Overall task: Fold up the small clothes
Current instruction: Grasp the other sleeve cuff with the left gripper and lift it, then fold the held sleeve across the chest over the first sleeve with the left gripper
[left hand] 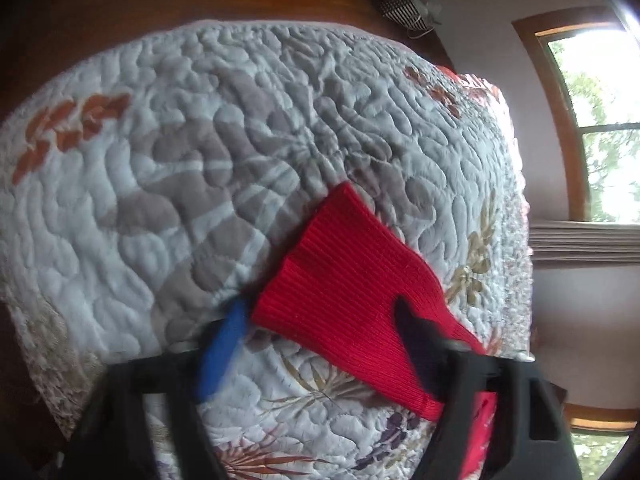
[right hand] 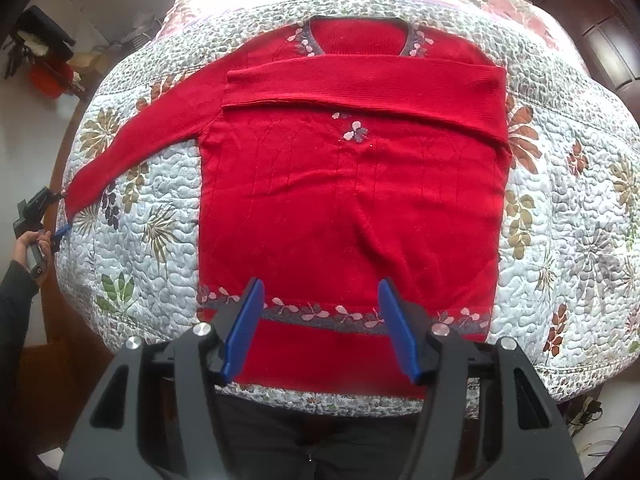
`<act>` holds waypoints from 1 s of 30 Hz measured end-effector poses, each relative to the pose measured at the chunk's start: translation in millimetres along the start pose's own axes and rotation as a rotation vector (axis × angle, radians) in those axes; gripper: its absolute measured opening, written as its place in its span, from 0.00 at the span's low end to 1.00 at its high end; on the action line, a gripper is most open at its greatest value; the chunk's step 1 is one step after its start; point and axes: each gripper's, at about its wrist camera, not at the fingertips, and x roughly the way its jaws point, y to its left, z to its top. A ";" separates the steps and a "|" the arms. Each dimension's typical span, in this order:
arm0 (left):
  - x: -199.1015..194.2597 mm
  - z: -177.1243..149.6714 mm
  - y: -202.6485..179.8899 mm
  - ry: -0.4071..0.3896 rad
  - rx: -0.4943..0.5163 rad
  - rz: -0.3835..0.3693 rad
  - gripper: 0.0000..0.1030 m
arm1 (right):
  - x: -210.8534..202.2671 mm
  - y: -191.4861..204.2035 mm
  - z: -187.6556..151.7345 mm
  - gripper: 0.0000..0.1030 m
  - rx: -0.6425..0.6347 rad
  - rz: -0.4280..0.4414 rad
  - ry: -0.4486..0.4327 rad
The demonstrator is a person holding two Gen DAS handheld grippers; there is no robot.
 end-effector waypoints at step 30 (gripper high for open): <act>55.2 -358.4 -443.0 0.220 1.157 -0.321 0.07 | -0.5 -145.9 0.4 0.60 0.229 0.078 -0.120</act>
